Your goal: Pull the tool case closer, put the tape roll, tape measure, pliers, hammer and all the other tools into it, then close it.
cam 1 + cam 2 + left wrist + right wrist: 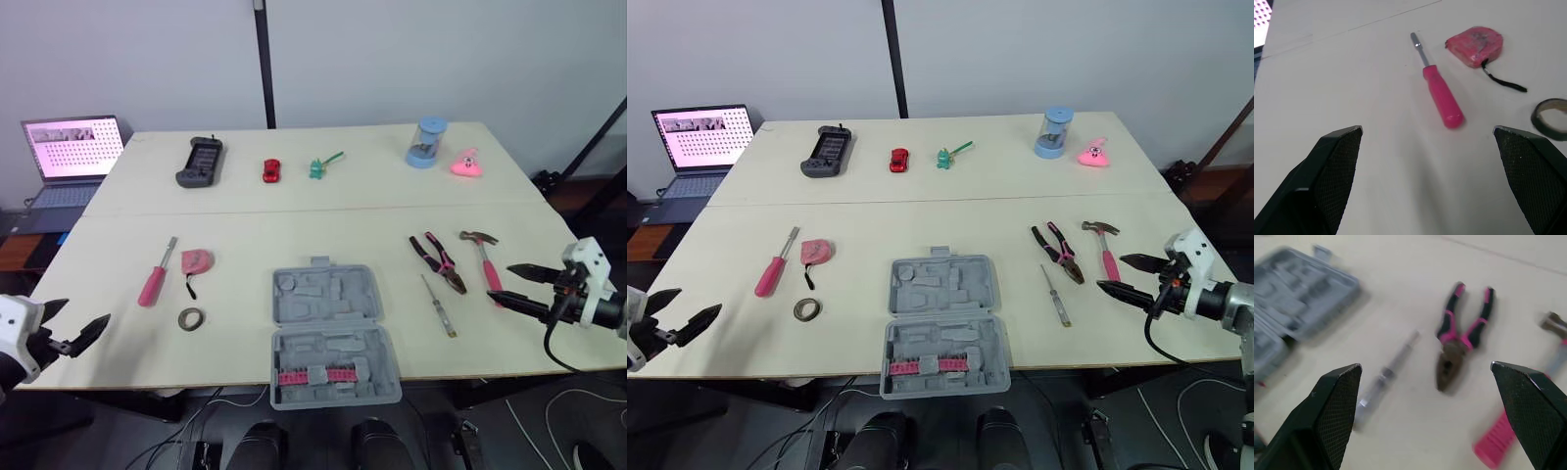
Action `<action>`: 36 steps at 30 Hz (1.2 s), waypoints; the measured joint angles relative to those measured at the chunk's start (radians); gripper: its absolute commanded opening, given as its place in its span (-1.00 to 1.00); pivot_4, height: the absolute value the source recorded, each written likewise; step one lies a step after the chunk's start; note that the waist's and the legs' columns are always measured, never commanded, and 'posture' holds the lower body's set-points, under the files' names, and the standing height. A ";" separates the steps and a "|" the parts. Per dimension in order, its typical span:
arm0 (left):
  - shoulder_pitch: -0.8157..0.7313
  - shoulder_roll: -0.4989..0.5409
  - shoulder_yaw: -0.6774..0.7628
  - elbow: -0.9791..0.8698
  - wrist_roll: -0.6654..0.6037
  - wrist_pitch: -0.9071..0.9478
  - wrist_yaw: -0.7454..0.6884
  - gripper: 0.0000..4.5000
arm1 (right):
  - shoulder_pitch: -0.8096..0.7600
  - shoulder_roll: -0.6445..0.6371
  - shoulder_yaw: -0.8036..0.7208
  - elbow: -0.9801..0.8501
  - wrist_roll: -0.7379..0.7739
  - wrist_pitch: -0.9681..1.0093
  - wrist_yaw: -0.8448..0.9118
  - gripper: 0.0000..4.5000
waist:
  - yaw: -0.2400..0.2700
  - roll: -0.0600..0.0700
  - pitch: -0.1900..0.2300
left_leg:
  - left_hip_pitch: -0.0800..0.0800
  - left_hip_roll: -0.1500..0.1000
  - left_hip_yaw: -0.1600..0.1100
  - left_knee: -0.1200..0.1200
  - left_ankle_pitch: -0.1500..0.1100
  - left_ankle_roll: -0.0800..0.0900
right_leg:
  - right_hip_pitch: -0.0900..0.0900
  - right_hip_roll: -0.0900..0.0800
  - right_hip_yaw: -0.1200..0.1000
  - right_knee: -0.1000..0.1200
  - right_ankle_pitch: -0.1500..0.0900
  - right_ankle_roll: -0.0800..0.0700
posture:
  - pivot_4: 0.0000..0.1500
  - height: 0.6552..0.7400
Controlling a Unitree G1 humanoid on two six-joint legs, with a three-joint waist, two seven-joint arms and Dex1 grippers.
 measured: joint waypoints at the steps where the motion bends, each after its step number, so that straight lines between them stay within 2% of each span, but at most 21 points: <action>1: 0.003 0.003 -0.001 -0.022 -0.007 0.011 -0.008 1.00 | 0.001 -0.005 0.004 -0.045 0.015 0.035 0.003 0.99 | 0.001 0.000 0.000 | 0.000 0.000 0.000 0.000 0.000 0.000 | 0.000 0.000 0.000 0.000 0.000 0.000 | 1.00 -0.53; 7: 0.078 -0.001 -0.024 -0.223 -0.043 0.097 -0.040 1.00 | -0.033 -0.030 0.093 -0.384 0.133 0.269 0.017 0.99 | -0.001 0.001 0.000 | 0.000 0.001 0.000 -0.001 0.000 0.000 | 0.000 -0.001 0.001 -0.001 0.000 0.000 | 1.00 -0.53; 13: 0.174 -0.052 -0.028 -0.433 -0.070 0.177 0.010 1.00 | -0.200 -0.026 0.224 -0.548 0.201 0.410 0.008 0.99 | 0.005 0.000 0.001 | -0.002 0.001 -0.001 0.000 0.000 0.000 | 0.000 -0.001 0.001 -0.003 -0.001 -0.003 | 1.00 -0.53; 17: 0.263 -0.101 -0.028 -0.600 -0.075 0.281 0.112 1.00 | -0.348 0.004 0.375 -0.560 0.172 0.425 0.024 0.99 | 0.001 -0.001 0.001 | -0.002 0.000 0.000 0.000 0.000 0.000 | -0.001 -0.001 0.001 -0.004 -0.002 -0.004 | 1.00 -0.53; 21: 0.272 -0.139 -0.045 -0.735 -0.067 0.420 0.254 1.00 | -0.433 0.016 0.455 -0.537 0.157 0.431 0.062 0.99 | 0.010 -0.003 0.003 | -0.003 0.000 -0.002 0.000 0.000 0.000 | 0.000 -0.001 -0.002 -0.004 -0.001 -0.002 | 1.00 -0.53; 25: 0.255 -0.226 -0.163 -0.878 -0.023 0.551 0.431 1.00 | -0.494 0.017 0.512 -0.475 0.112 0.386 0.126 0.99 | 0.011 -0.003 0.003 | -0.003 -0.001 -0.001 0.000 0.000 0.000 | 0.000 0.000 -0.001 -0.005 0.000 0.000 | 1.00 -0.53; 28: 0.214 -0.299 -0.267 -0.915 0.022 0.624 0.550 1.00 | -0.521 0.022 0.541 -0.435 0.078 0.350 0.153 0.99 | 0.010 -0.003 0.003 | -0.003 -0.001 -0.002 0.000 0.000 0.000 | 0.000 0.001 -0.002 -0.005 0.000 0.000 | 1.00 -0.53; 32: 0.178 -0.347 -0.337 -0.919 0.070 0.680 0.642 1.00 | -0.524 0.030 0.556 -0.390 0.052 0.315 0.176 0.99 | 0.007 -0.003 0.003 | -0.003 -0.001 -0.003 0.000 0.000 0.000 | 0.000 0.001 -0.004 -0.004 0.000 0.000 | 1.00 -0.53; 35: 0.144 -0.387 -0.402 -0.908 0.099 0.692 0.686 0.63 | -0.532 0.030 0.557 -0.353 0.029 0.289 0.194 1.00 | 0.006 -0.003 0.003 | -0.004 -0.001 -0.003 0.000 0.000 0.000 | 0.000 0.001 -0.004 -0.004 0.000 0.000 | 1.00 -0.53; 36: 0.127 -0.394 -0.422 -0.898 0.114 0.701 0.703 0.42 | -0.536 0.030 0.557 -0.346 0.025 0.284 0.201 1.00 | 0.007 -0.003 0.003 | -0.003 -0.001 -0.003 0.000 0.000 0.000 | 0.000 0.001 -0.004 -0.004 0.000 0.000 | 1.00 -0.53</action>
